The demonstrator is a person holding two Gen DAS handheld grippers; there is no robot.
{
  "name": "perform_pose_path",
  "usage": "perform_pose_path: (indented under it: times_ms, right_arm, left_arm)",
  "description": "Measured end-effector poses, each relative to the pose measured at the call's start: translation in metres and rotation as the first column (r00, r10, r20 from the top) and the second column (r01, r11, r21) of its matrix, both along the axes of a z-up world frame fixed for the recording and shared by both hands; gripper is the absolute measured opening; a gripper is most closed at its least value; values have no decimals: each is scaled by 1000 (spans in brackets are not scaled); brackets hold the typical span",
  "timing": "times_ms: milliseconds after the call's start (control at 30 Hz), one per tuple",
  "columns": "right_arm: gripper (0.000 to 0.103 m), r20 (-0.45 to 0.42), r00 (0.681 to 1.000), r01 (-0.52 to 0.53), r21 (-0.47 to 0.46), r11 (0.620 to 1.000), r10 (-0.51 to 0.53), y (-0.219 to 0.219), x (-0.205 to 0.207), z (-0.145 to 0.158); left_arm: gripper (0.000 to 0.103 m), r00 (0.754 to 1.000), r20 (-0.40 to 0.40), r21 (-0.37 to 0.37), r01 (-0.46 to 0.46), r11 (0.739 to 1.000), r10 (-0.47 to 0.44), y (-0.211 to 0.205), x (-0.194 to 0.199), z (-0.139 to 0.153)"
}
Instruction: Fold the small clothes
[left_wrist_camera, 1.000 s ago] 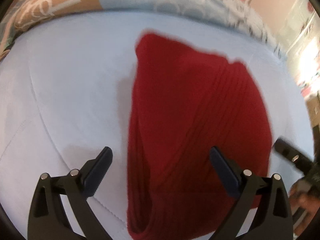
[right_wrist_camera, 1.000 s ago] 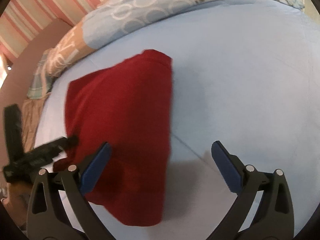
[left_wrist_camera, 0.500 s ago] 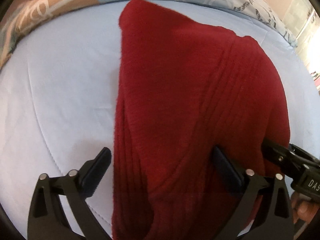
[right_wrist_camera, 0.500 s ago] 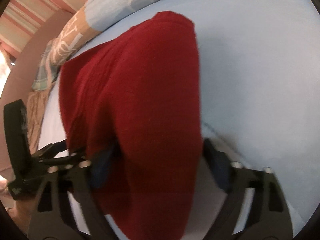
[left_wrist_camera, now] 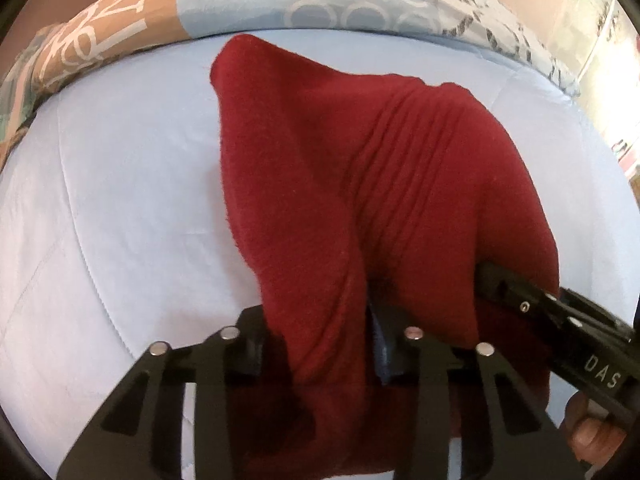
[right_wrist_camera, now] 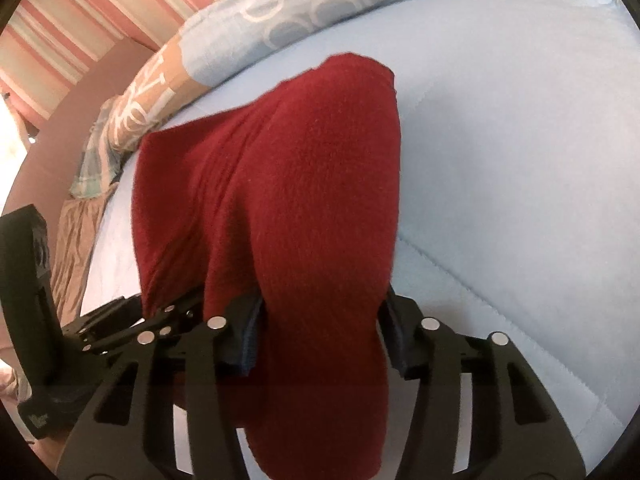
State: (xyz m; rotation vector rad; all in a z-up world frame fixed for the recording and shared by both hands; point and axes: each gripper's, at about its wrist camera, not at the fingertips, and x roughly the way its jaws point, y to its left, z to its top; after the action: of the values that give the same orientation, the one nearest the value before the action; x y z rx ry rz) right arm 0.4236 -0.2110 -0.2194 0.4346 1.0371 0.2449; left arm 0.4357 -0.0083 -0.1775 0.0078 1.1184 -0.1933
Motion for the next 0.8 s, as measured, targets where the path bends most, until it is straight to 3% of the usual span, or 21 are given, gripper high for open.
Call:
perform_pose_path:
  times_ms: [800]
  right_arm:
    - [45,163,985,-44,-53,998,52,8,-13,65]
  left_arm:
    - [33,996,82,-82,-28,996,35,-4,-11,52]
